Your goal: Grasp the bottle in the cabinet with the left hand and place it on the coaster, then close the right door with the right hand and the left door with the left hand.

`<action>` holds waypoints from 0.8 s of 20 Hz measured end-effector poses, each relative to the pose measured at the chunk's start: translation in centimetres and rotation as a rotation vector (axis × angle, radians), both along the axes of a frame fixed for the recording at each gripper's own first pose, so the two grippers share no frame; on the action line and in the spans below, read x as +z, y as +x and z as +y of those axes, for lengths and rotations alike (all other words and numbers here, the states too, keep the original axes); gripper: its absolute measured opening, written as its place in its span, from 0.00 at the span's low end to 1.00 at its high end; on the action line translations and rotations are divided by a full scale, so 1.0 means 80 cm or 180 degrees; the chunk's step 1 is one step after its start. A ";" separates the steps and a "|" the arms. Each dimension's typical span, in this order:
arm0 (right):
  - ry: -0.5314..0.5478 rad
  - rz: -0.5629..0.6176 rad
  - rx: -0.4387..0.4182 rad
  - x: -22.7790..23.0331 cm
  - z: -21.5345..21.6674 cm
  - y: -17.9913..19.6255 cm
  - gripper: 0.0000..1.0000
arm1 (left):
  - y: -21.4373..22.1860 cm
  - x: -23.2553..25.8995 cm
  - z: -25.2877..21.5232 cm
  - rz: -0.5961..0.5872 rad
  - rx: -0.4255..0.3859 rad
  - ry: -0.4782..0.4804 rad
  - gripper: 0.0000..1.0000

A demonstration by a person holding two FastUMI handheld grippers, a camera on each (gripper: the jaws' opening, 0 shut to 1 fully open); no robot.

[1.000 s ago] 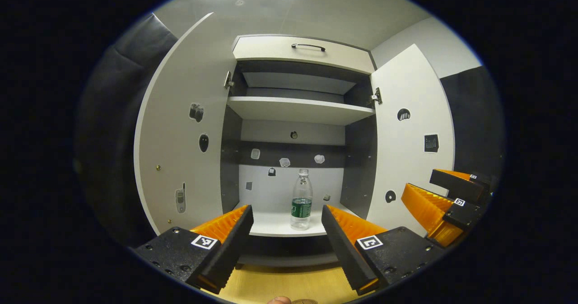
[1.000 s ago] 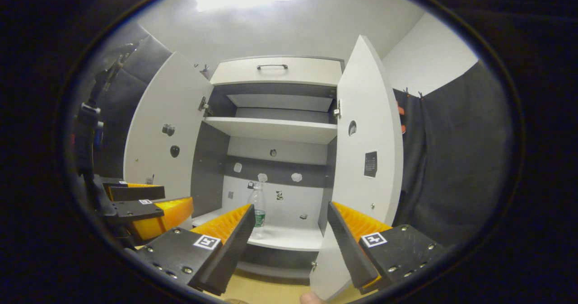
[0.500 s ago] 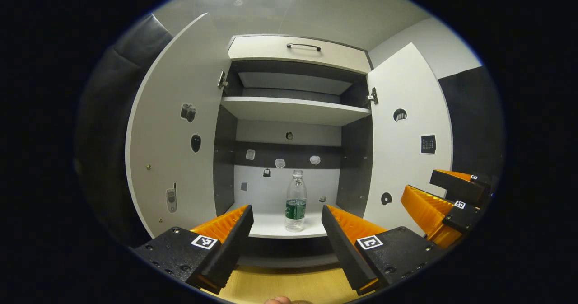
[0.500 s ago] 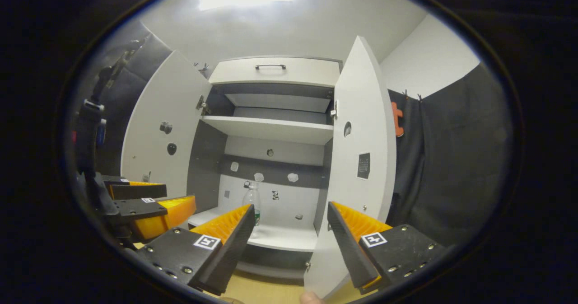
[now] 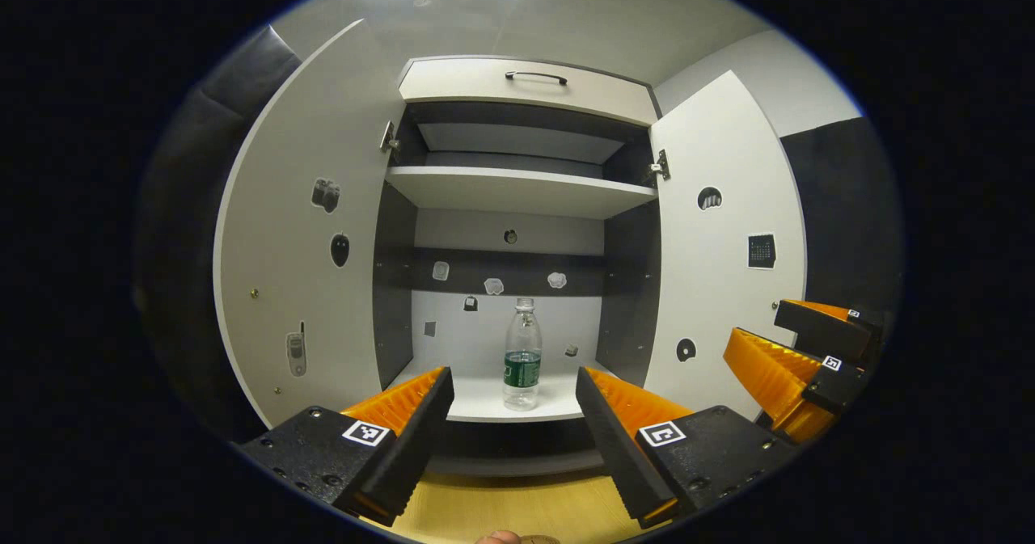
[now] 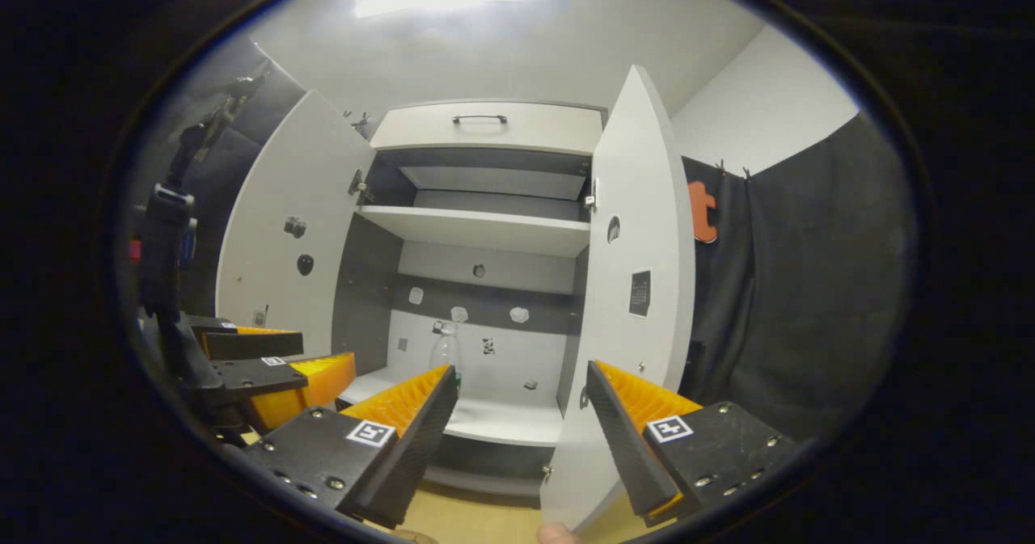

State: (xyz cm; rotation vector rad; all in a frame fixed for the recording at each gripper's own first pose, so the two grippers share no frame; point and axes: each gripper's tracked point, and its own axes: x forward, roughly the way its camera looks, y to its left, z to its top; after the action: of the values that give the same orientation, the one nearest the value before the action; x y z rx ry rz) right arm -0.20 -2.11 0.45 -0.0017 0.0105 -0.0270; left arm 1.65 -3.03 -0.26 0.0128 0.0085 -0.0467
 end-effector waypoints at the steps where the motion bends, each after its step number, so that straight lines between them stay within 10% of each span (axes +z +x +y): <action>1: -0.0001 -0.0003 -0.0014 0.000 -0.002 -0.002 0.97 | 0.004 -0.001 -0.001 0.0005 -0.0018 0.0005 0.96; 16: -0.0039 0.0006 -0.0308 0.003 -0.033 -0.020 0.97 | 0.158 -0.015 -0.005 0.0118 -0.0243 0.0012 0.96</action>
State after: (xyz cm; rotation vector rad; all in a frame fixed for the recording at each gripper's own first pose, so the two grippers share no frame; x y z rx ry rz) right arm -1.77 -4.72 0.67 -0.0133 0.0123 -0.1237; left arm 14.30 -3.47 -1.46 0.0161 0.0451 -0.1232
